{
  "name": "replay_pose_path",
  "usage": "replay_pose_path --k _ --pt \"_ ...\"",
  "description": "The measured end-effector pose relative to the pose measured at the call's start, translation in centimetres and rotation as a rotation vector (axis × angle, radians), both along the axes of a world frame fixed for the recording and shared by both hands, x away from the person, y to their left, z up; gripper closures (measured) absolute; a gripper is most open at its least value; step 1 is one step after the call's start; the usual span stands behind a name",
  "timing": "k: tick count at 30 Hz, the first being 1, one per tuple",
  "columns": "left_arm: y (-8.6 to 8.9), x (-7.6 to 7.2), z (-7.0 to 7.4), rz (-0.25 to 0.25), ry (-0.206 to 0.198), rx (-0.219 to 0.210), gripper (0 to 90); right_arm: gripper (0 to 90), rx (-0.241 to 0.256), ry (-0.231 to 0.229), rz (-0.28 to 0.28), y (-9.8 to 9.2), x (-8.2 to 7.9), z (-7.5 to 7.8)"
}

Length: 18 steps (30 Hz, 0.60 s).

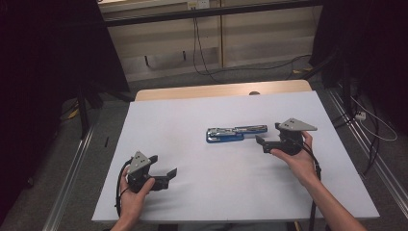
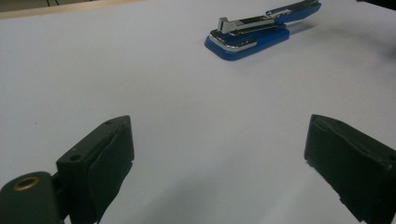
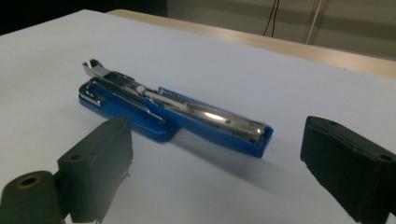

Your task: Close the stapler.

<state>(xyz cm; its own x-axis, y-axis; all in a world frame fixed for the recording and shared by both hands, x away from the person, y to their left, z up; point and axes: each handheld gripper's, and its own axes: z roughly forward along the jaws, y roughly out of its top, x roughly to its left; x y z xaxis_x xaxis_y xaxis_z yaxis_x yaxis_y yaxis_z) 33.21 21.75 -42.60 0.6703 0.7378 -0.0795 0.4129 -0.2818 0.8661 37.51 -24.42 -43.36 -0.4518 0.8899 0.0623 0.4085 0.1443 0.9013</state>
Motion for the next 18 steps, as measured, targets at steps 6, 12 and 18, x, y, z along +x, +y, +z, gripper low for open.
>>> replay_pose_path --k 6,12,18 --pt "0.1 -0.1 0.2 0.01 -0.009 0.0 8.0 20.2 -0.005 -0.002 -0.028 -0.5 -0.9 -0.3" --pt "-0.5 -0.3 0.7 -0.013 -0.019 -0.067 8.0 32.4 -0.023 -0.01 0.001 -0.5 -1.5 -0.5" --pt "-1.3 -0.2 0.8 -0.005 -0.04 -0.049 8.0 51.6 -0.015 0.003 0.041 -0.2 -1.5 -0.7"
